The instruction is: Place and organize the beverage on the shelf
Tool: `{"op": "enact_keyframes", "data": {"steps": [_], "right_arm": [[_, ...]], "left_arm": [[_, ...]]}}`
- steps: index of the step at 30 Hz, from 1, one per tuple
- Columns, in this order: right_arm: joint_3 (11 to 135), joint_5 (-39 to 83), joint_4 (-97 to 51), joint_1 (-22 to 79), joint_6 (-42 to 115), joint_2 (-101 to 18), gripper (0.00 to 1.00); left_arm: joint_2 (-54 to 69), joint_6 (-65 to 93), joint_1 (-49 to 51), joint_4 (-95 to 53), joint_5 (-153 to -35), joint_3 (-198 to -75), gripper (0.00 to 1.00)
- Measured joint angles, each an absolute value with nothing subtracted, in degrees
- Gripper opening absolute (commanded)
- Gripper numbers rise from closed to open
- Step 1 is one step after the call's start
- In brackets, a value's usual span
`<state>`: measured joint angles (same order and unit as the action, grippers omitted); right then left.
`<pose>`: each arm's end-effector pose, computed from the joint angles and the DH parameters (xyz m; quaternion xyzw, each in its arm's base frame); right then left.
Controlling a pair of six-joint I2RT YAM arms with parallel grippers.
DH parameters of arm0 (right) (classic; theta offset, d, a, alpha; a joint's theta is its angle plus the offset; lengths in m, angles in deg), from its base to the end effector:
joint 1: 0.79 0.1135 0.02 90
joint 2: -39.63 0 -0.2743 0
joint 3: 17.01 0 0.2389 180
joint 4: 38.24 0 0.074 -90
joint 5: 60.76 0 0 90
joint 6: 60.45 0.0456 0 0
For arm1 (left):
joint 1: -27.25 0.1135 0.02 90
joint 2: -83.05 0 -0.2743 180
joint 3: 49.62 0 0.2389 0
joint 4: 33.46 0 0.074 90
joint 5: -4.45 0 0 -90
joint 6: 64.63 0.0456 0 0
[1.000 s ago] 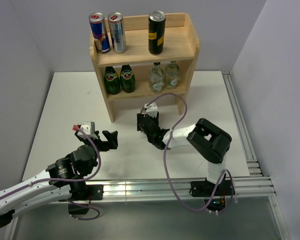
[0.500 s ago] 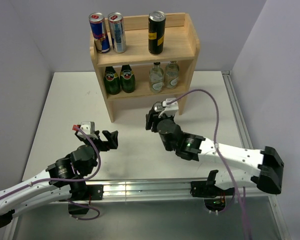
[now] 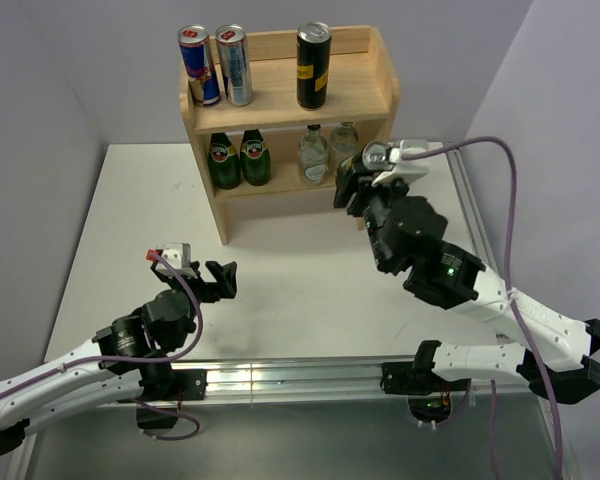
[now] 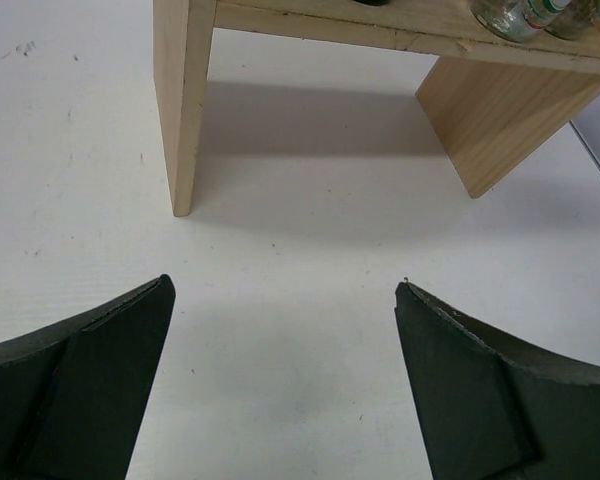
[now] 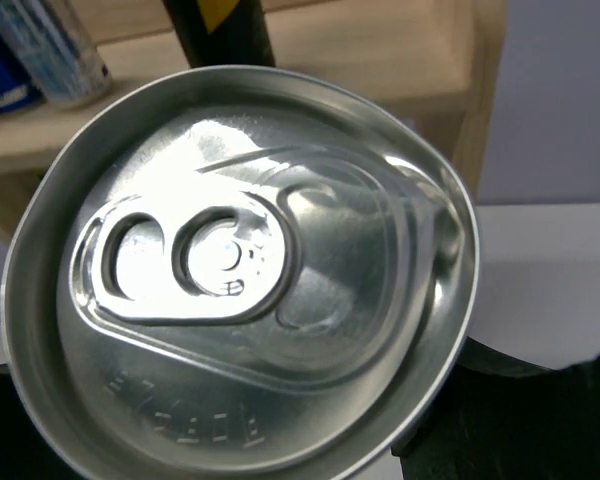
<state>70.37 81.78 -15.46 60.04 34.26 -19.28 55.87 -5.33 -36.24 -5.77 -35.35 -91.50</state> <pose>0.1240 0.1479 0.4724 0.0065 0.6854 0.1100 0.7198 0.0794 -0.0807 0.2762 -0.0533 0.7544 -0.1870 0.6270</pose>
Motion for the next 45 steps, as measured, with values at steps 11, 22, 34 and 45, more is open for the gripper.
{"op": "enact_keyframes", "data": {"steps": [11, 22, 34, 45], "right_arm": [[92.27, 80.40, -8.25, 50.89, 28.12, -27.76, 0.00], [108.25, 73.78, -1.41, 41.55, 28.69, -42.10, 0.00], [116.16, 65.89, 3.09, 33.42, 32.73, -50.60, 0.00], [119.60, 61.30, 2.35, 30.87, 35.53, -56.15, 0.00]], "left_arm": [[56.72, -5.33, -36.24, -5.79, -36.49, -91.50, 0.99], [56.72, -5.31, -36.24, -5.79, -36.86, -91.50, 0.99], [56.72, -5.31, -36.24, -5.79, -37.25, -91.50, 0.99], [56.59, -5.31, -36.24, -5.79, -37.28, -91.50, 0.99]]}}
